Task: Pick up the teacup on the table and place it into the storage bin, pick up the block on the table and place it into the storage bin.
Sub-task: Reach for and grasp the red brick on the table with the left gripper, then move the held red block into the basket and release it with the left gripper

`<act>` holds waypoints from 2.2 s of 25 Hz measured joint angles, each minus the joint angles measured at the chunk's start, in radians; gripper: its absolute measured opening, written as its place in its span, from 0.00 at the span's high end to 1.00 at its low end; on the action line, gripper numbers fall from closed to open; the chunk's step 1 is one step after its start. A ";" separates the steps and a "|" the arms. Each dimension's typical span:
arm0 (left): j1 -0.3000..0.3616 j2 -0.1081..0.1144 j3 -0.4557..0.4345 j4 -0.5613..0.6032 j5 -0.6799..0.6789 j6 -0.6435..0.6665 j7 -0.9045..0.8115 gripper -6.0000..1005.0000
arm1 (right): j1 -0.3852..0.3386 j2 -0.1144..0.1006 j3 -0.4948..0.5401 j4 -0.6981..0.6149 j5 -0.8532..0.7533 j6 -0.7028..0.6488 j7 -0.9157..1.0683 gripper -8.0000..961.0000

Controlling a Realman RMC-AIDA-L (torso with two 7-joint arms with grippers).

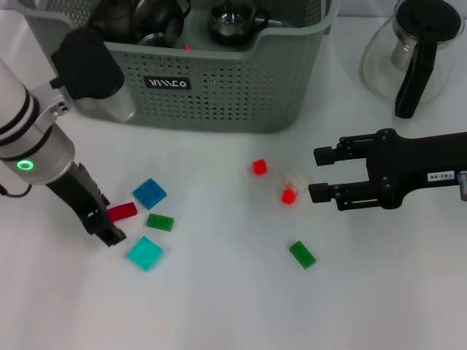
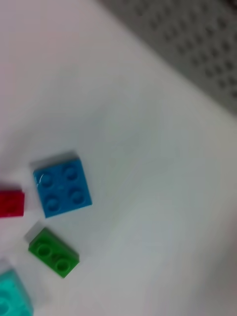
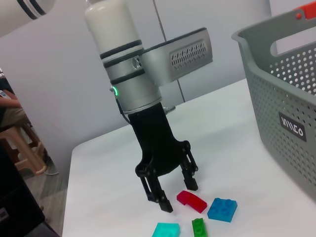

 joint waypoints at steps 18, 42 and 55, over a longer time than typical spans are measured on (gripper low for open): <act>0.000 0.000 0.003 -0.025 0.000 -0.046 -0.017 0.59 | 0.000 0.000 0.000 0.000 0.000 -0.003 0.000 0.26; -0.038 0.011 -0.189 0.014 -0.088 0.088 0.014 0.82 | -0.001 -0.002 0.000 0.003 0.000 -0.008 0.000 0.26; -0.140 0.244 -0.773 -0.737 -0.892 0.318 0.201 0.82 | 0.002 0.003 0.000 0.003 0.000 -0.007 0.000 0.26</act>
